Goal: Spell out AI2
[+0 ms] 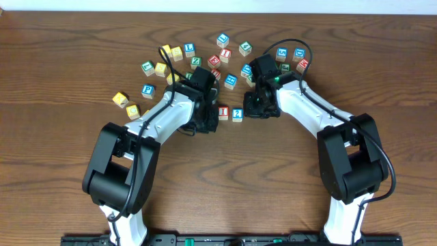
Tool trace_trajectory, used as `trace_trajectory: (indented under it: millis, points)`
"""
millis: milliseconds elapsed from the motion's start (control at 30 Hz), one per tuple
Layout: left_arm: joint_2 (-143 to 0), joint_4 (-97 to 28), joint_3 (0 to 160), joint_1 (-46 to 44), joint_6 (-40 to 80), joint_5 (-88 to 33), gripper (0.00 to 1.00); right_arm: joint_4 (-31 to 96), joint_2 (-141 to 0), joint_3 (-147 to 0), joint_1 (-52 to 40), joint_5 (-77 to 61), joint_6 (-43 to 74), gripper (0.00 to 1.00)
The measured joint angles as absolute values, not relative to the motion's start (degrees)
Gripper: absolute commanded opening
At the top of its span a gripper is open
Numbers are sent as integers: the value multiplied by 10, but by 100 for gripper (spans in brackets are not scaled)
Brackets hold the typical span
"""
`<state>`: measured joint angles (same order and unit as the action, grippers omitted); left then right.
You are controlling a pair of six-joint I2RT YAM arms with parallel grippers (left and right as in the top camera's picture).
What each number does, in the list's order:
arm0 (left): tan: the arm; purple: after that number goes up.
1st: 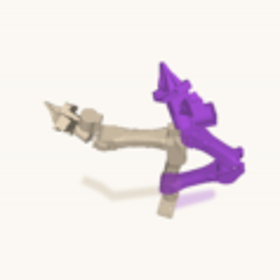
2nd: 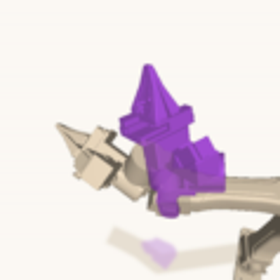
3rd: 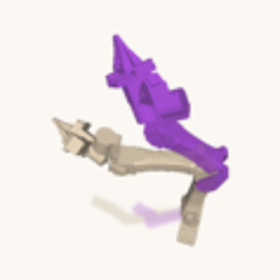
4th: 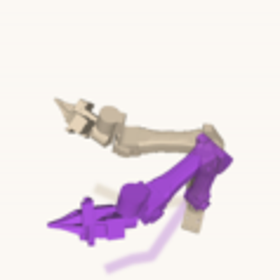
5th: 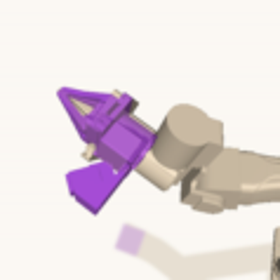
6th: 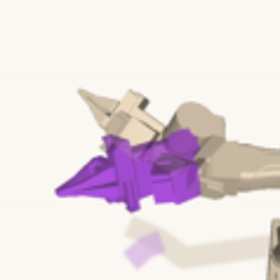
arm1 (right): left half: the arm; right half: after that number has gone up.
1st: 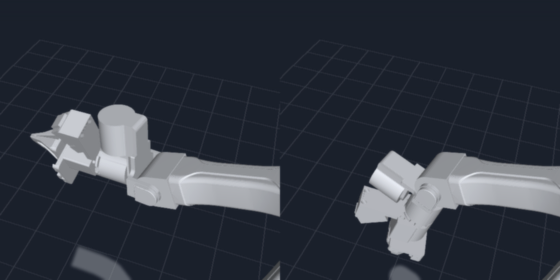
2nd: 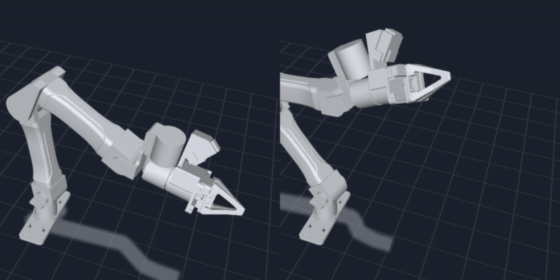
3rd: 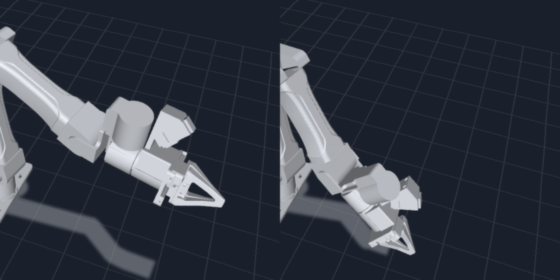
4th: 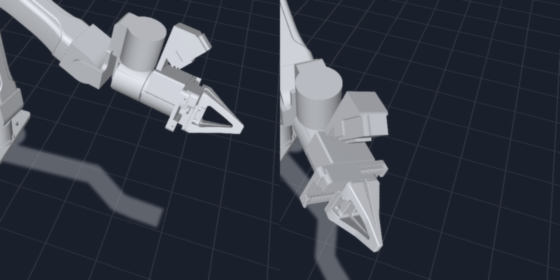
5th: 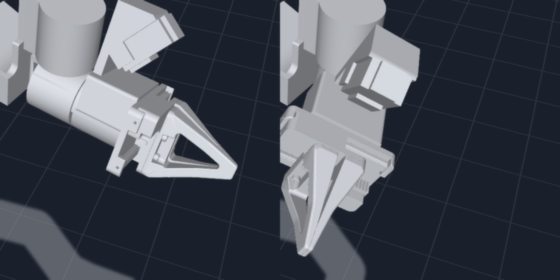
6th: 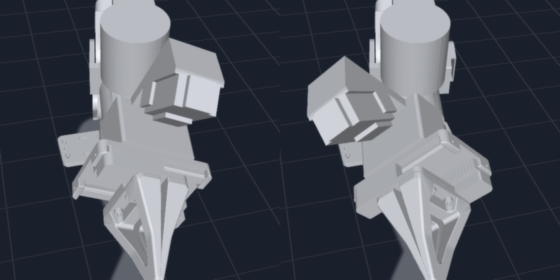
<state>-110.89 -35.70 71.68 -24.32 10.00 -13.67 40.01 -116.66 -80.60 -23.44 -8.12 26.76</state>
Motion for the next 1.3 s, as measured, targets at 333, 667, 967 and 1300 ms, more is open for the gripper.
trace_trajectory:
  millis: [333, 667, 967, 1300]
  points:
    - [-1109, -323, 717, -243, 100, -137, 8, 400, -1167, -806, -234, -81, 268, 5]
    - [-1109, -310, 717, -243, 100, -137, 8, 400, -1167, -806, -234, -81, 268, 5]
    - [-1109, -310, 717, -244, 100, -139, 7, 400, -1167, -806, -234, -81, 268, 4]
    - [-1109, -336, 723, -245, 100, -139, 8, 400, -1167, -806, -236, -82, 275, 2]
